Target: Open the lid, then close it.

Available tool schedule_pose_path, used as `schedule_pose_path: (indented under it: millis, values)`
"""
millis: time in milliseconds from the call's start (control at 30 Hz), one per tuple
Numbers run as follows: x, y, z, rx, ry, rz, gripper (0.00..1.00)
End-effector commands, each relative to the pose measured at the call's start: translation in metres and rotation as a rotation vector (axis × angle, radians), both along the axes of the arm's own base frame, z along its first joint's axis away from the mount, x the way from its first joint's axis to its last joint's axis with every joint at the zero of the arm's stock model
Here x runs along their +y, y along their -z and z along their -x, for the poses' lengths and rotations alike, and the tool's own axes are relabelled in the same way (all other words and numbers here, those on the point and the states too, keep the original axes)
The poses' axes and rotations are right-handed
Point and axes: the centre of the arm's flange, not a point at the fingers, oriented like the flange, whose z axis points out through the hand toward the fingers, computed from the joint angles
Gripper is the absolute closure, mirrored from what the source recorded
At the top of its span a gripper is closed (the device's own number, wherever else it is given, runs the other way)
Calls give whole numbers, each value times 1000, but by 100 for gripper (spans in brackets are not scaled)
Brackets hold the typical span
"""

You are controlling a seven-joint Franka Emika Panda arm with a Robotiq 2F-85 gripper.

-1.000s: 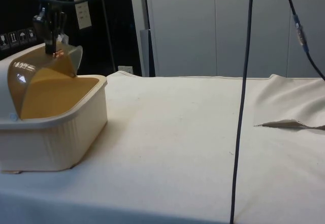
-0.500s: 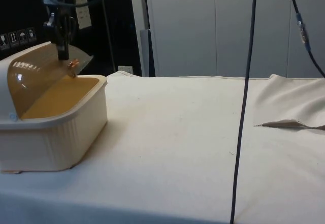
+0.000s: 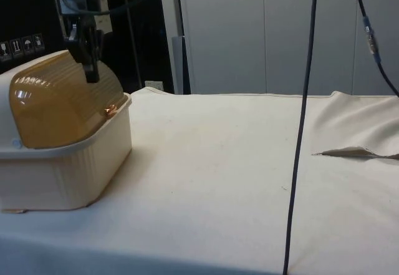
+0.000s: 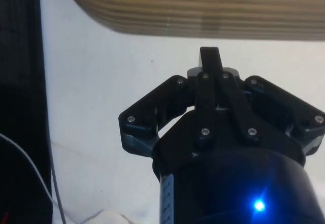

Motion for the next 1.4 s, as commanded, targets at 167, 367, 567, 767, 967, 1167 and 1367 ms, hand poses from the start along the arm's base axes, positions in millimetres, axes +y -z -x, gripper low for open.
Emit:
schedule_pose_path:
  millis: [167,367,567,767,967,1167,1367]
  values:
    - [4,6,6,44,-3,4,100]
    - [9,11,18,96,-2,11,100]
    - [9,9,28,103,-3,11,100]
    - [8,8,36,115,-8,6,100]
    - [5,2,57,101,-10,13,100]
    - [3,-2,73,101,-15,16,100]
    - [0,-4,88,99,-17,20,100]
